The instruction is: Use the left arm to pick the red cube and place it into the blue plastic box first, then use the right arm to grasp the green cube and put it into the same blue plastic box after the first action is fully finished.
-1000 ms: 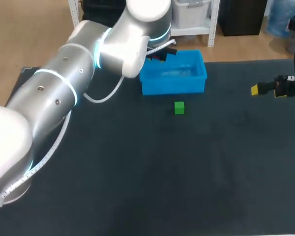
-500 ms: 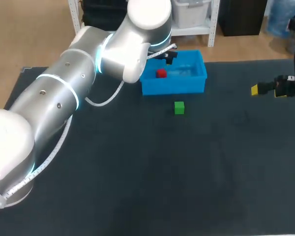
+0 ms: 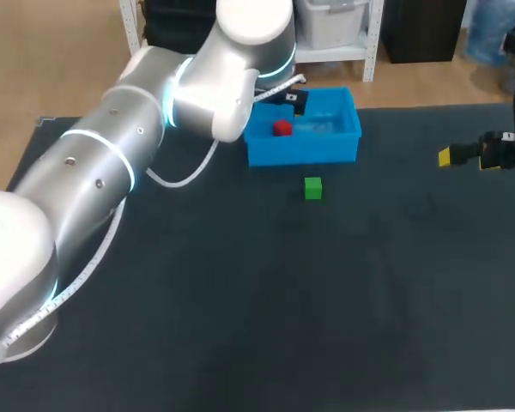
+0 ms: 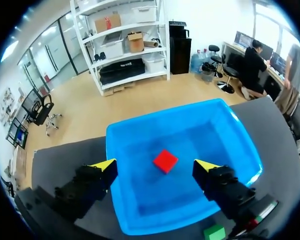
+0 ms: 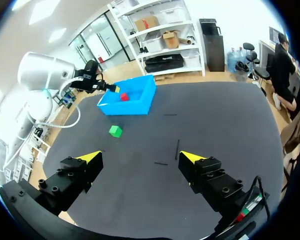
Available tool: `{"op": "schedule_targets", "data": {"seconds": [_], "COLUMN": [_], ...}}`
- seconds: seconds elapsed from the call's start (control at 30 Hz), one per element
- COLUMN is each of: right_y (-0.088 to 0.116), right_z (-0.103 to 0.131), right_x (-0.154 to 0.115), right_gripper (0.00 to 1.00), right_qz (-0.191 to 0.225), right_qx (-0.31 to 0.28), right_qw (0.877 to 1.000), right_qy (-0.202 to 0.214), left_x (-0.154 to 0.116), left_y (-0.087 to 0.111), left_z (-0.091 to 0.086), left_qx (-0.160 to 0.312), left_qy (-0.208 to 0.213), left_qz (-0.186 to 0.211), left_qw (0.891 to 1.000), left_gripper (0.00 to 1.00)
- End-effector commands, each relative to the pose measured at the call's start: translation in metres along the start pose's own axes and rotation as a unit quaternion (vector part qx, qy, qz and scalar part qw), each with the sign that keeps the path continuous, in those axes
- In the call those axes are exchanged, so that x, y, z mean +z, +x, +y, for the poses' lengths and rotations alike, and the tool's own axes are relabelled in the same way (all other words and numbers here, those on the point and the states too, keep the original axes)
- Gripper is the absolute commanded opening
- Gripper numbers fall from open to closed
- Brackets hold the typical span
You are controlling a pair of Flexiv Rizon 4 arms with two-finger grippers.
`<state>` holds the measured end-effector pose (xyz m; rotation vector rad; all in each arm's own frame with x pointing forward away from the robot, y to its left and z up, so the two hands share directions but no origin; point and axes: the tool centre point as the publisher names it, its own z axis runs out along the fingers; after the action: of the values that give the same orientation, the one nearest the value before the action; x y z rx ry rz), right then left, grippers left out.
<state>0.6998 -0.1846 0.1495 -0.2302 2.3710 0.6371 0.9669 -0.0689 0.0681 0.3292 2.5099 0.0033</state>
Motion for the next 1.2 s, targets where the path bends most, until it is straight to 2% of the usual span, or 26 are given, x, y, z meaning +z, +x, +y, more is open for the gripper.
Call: {"op": "schedule_targets", "data": {"seconds": [0.03,0.3,0.77,1.2], "right_y": [0.0,0.0,0.0,0.0], "right_z": [-0.001,-0.001,-0.001,-0.001], "right_x": [0.0,0.0,0.0,0.0], "right_gripper": [1.0,1.0,1.0,1.0], "right_qz": [0.001,0.001,0.001,0.001], "right_qx": [0.0,0.0,0.0,0.0], "right_qw": [1.0,1.0,1.0,1.0], "right_qy": [-0.001,-0.001,-0.001,-0.001], "left_x": [-0.001,-0.012,-0.035,-0.062], "left_y": [-0.004,0.003,0.003,-0.007], "left_z": [0.002,0.007,0.012,0.016], "left_qx": [-0.001,-0.01,-0.012,-0.001], "left_qy": [0.006,0.019,0.054,0.065], "left_qz": [0.266,0.257,0.214,0.175], "left_qw": [0.964,0.966,0.975,0.983], "left_gripper": [1.0,1.0,1.0,1.0]}}
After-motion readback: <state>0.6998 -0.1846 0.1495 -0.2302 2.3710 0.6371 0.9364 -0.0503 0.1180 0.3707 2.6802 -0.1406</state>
